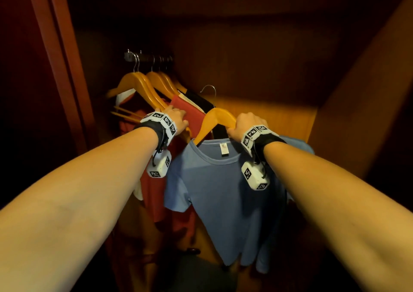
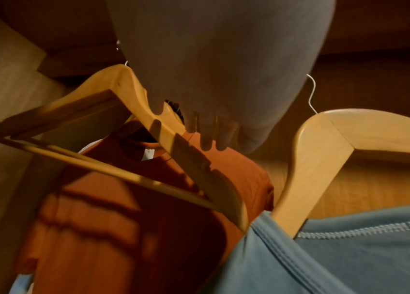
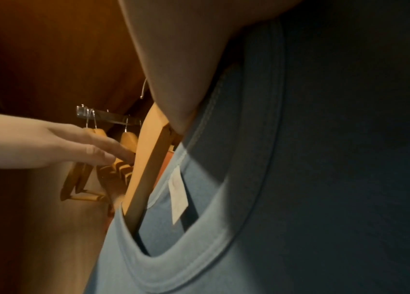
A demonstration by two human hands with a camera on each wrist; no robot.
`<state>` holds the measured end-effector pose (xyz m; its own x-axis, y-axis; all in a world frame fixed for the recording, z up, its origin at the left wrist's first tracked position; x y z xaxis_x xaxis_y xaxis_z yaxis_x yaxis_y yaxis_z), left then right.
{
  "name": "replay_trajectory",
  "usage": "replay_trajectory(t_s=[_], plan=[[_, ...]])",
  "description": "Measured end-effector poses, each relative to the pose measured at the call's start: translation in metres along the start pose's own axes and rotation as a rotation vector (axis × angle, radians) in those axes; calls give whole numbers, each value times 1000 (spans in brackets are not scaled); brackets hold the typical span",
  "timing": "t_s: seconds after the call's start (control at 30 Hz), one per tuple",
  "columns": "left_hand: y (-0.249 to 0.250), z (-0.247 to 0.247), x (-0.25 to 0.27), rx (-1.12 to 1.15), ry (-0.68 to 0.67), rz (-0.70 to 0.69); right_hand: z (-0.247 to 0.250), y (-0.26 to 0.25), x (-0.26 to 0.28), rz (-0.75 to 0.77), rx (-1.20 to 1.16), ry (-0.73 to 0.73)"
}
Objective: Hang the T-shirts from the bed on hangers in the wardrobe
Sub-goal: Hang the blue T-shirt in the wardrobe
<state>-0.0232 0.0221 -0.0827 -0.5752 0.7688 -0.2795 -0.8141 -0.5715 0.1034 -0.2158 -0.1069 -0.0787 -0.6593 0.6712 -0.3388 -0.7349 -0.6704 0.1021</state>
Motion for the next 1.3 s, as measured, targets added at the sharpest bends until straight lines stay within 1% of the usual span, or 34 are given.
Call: replay_trajectory(t_s=[0.13, 0.33, 0.5, 0.57, 0.67, 0.8, 0.93, 1.0, 1.03, 1.1, 1.2, 1.23, 1.27, 1.3], plan=[[-8, -7, -14, -112, -102, -15, -3, -1, -7, -45, 34, -12], [-13, -3, -20, -268, -91, -43, -4, -8, -10, -89, 103, -34], [-25, 0, -21, -374, -152, -67, -2, -18, -9, -107, 129, -14], [-25, 1, -21, -368, -152, -90, -2, -21, -9, -117, 143, -11], [-27, 4, -21, -332, -176, -82, -1, -25, -9, -132, 150, -31], [-29, 8, -21, -334, -181, -106, 0, -32, -11, -138, 114, -53], [-37, 10, -24, -313, -203, -133, 5, -47, -15, -126, 96, -48], [-41, 18, -18, -331, -196, -124, 5, -57, -17, -120, 108, -39], [-41, 21, -15, -376, -195, -132, 4, -61, -16, -120, 114, -33], [-41, 26, -12, -506, -190, -204, 3, -67, -15, -124, 122, -21], [-46, 16, -19, -588, -245, -273, -1, -71, -11, -137, 115, -27], [-45, 16, -15, -665, -274, -282, -3, -71, -10, -147, 109, -31], [-43, 14, -16, -688, -269, -289, -5, -71, -8, -160, 103, -31], [-38, 14, -12, -698, -291, -277, -6, -71, -7, -173, 97, -30]])
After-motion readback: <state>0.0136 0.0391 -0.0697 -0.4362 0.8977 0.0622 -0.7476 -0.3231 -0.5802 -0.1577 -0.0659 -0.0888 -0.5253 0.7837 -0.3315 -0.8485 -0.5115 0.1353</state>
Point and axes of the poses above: each hand's wrist, its own x-axis away from the middle knuckle, its own z-axis out of the back of the hand, y = z × x, the point moved 4 cm from there along -x, towards the middle knuckle, and after that the axes turned 10 degrees about x, right-handed, at the moved point
